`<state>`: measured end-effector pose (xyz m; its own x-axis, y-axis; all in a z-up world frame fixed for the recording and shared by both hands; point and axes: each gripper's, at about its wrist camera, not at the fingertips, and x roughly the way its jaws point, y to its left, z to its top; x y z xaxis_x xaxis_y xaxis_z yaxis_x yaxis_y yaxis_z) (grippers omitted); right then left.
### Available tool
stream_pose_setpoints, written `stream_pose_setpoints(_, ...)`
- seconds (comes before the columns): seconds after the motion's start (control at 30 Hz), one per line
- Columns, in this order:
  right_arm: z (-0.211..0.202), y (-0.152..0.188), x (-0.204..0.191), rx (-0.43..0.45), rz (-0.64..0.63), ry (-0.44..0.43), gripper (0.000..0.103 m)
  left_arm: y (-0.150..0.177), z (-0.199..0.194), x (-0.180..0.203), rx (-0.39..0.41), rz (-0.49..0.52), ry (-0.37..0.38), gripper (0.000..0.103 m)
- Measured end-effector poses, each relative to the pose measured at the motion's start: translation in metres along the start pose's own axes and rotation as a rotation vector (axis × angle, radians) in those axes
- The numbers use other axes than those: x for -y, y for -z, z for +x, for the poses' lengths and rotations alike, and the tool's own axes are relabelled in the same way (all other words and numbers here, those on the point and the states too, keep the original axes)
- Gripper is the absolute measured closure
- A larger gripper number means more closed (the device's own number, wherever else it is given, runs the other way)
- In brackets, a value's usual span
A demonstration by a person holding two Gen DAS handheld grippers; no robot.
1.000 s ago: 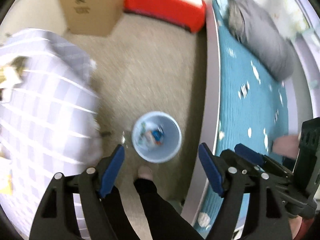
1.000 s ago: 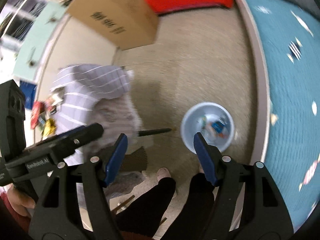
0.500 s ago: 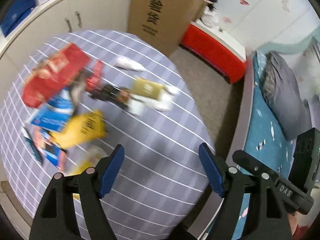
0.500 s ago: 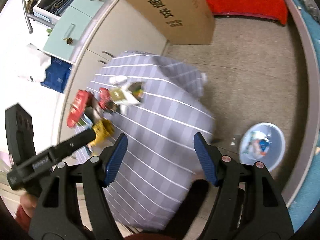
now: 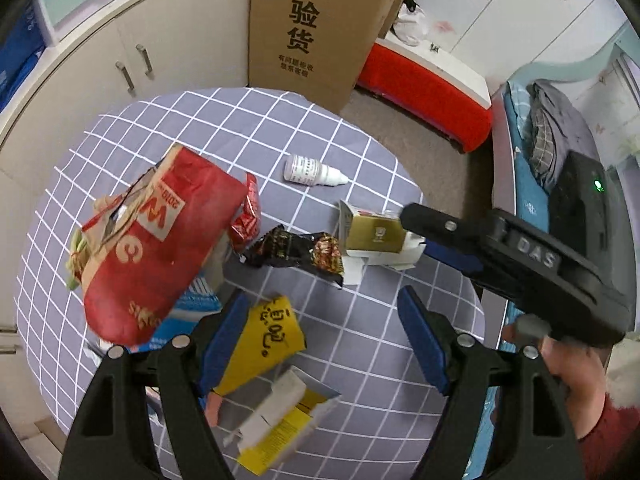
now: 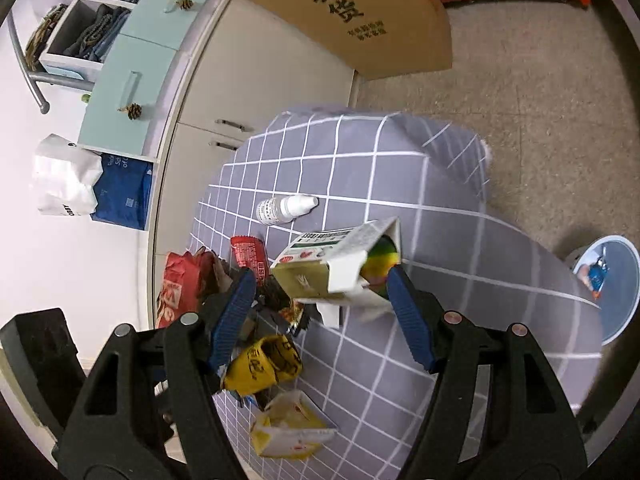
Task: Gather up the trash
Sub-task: 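Move both tools back over the table toward the remaining trash, then grasp the white printed box with the right tool while the left tool grasps the dark snack wrapper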
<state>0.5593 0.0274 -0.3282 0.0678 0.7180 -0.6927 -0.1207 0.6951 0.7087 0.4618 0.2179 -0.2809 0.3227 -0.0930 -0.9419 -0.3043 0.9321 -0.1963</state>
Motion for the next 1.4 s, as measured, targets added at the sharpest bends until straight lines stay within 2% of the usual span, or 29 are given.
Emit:
stream_pose_setpoints(0.03, 0.001, 0.0, 0.003, -0.002, 0.015, -0.009, 0.035, -0.001, 0.002, -0.001, -0.005, 0.007, -0.002, 0.028)
stream_pose_setpoints(0.07, 0.005, -0.002, 0.004, -0.01, 0.031, -0.025, 0.041, -0.002, 0.004, -0.002, -0.009, 0.014, -0.001, 0.028)
stream_pose_setpoints(0.1, 0.009, -0.003, 0.006, -0.021, 0.041, -0.037, 0.055, -0.003, 0.006, -0.002, -0.011, 0.02, 0.003, 0.028)
stream_pose_setpoints(0.17, 0.014, -0.003, 0.01, -0.051, 0.053, -0.05, 0.071, -0.005, 0.011, -0.003, -0.02, 0.028, 0.007, 0.028)
stream_pose_setpoints(0.23, 0.013, -0.001, 0.011, -0.057, 0.058, -0.092, 0.082, -0.004, 0.014, -0.002, -0.031, 0.025, 0.017, 0.028)
stream_pose_setpoints(0.3, 0.007, 0.001, 0.01, -0.045, 0.047, -0.094, 0.091, -0.004, 0.018, -0.002, -0.043, 0.018, 0.032, 0.028)
stream_pose_setpoints(0.43, -0.024, 0.009, 0.009, 0.025, 0.004, -0.061, 0.091, -0.004, 0.025, 0.004, -0.06, 0.011, 0.061, 0.028)
stream_pose_setpoints(0.57, -0.051, 0.016, 0.005, 0.091, -0.081, 0.061, 0.091, -0.005, 0.037, 0.015, -0.075, 0.039, 0.038, 0.028)
stream_pose_setpoints(0.7, -0.056, 0.019, 0.005, 0.097, -0.132, 0.104, 0.091, -0.013, 0.057, 0.036, -0.078, 0.159, -0.06, 0.028)
stream_pose_setpoints(0.8, -0.055, 0.021, 0.01, 0.088, -0.127, 0.103, 0.091, -0.019, 0.078, 0.041, -0.132, 0.241, -0.147, 0.031)
stream_pose_setpoints(0.9, -0.055, 0.024, 0.015, 0.081, -0.118, 0.091, 0.091, -0.021, 0.088, 0.039, -0.178, 0.27, -0.176, 0.037)
stream_pose_setpoints(1.0, -0.054, 0.025, 0.016, 0.073, -0.114, 0.083, 0.091, -0.023, 0.091, 0.041, -0.188, 0.328, -0.208, 0.043)
stream_pose_setpoints(1.1, -0.054, 0.024, 0.016, 0.068, -0.117, 0.082, 0.091, -0.026, 0.091, 0.035, -0.185, 0.324, -0.219, 0.057)
stream_pose_setpoints(1.13, -0.054, 0.023, 0.016, 0.067, -0.116, 0.082, 0.091, -0.029, 0.089, 0.033, -0.178, 0.315, -0.213, 0.073)
stream_pose_setpoints(1.17, -0.054, 0.023, 0.016, 0.066, -0.118, 0.081, 0.091, -0.031, 0.088, 0.029, -0.169, 0.305, -0.21, 0.099)
stream_pose_setpoints(1.2, -0.054, 0.023, 0.015, 0.065, -0.12, 0.081, 0.091, -0.034, 0.084, 0.025, -0.164, 0.284, -0.192, 0.103)
stream_pose_setpoints(1.4, -0.055, 0.025, 0.01, 0.045, -0.15, 0.065, 0.091, -0.031, 0.061, 0.013, -0.127, 0.158, -0.108, 0.103)
